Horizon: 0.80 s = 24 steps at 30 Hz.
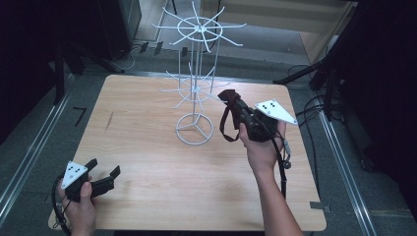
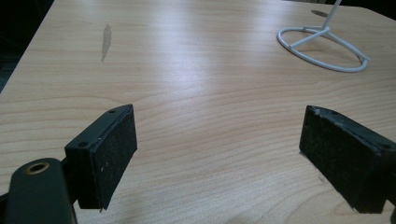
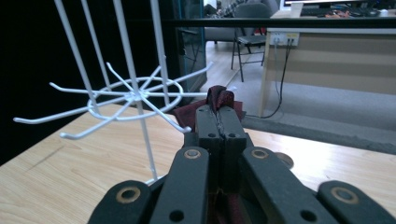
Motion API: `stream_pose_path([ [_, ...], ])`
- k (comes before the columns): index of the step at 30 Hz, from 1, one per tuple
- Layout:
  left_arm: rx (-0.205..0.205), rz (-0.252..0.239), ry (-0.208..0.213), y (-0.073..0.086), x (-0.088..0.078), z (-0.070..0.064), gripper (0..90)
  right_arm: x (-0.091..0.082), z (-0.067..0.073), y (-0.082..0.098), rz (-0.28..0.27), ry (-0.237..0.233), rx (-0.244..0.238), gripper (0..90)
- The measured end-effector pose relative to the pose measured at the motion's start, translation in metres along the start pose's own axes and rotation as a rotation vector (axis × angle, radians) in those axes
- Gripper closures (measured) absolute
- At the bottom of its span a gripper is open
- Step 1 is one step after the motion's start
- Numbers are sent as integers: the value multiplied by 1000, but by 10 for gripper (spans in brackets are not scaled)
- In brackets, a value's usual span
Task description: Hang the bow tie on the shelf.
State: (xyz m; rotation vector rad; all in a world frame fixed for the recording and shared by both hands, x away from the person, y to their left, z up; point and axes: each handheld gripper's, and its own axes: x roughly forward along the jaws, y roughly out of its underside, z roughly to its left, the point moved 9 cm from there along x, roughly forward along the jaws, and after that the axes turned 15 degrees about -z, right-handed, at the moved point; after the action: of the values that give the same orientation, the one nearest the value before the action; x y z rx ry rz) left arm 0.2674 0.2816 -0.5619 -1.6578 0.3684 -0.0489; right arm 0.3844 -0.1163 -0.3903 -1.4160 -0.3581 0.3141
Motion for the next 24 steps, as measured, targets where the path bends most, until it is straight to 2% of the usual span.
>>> stream_pose_path([
  [4,2,0,0,0,0,0,118,4,6,-2,0,-11,-4,900],
  [13,-2,0,0,0,0,0,118,12,7,-6,-5,-17,-8,900],
  [21,-2,0,1,0,0,0,118,21,2,-7,7,-8,19,900],
  [24,-3,0,1,0,0,0,118,25,0,-3,26,-6,31,900],
])
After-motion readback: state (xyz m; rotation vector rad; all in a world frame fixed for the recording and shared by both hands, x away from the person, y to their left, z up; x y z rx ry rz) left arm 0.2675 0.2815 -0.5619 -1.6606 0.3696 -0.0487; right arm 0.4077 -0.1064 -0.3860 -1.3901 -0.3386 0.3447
